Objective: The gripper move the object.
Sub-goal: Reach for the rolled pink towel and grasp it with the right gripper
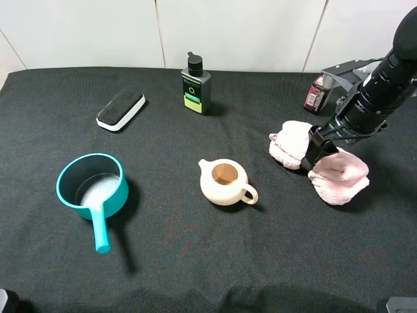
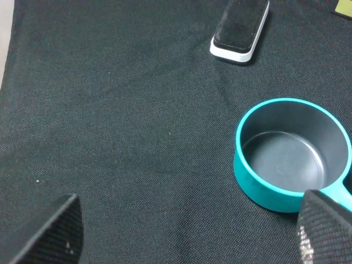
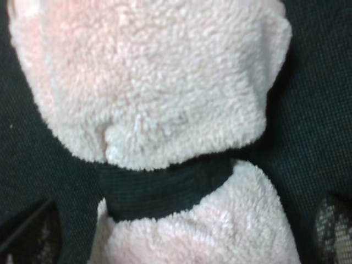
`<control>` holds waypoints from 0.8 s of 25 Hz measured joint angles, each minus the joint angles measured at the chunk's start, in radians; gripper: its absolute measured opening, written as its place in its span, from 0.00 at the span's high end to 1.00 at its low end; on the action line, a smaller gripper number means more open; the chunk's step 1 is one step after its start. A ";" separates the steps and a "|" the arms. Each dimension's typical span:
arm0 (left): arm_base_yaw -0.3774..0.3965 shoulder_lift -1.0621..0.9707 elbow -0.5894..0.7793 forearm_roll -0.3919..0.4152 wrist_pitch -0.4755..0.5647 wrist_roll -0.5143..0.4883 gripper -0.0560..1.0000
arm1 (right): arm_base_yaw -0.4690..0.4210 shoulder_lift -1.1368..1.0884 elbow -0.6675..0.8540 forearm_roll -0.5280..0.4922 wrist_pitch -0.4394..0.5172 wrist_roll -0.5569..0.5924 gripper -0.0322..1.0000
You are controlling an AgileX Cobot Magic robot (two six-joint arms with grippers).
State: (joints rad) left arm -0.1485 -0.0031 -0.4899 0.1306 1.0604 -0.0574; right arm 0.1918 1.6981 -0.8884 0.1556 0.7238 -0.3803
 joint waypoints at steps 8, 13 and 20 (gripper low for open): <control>0.000 0.000 0.000 0.000 0.000 0.000 0.17 | 0.000 0.040 0.000 0.000 -0.013 -0.001 0.30; 0.000 0.000 0.000 0.000 0.000 0.000 0.17 | 0.000 0.070 0.000 0.002 -0.023 -0.008 0.30; 0.000 0.000 0.000 0.000 0.000 0.000 0.17 | 0.000 0.105 0.000 0.015 -0.050 -0.020 0.30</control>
State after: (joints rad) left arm -0.1485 -0.0031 -0.4899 0.1309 1.0604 -0.0574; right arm 0.1918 1.8035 -0.8884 0.1704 0.6743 -0.4002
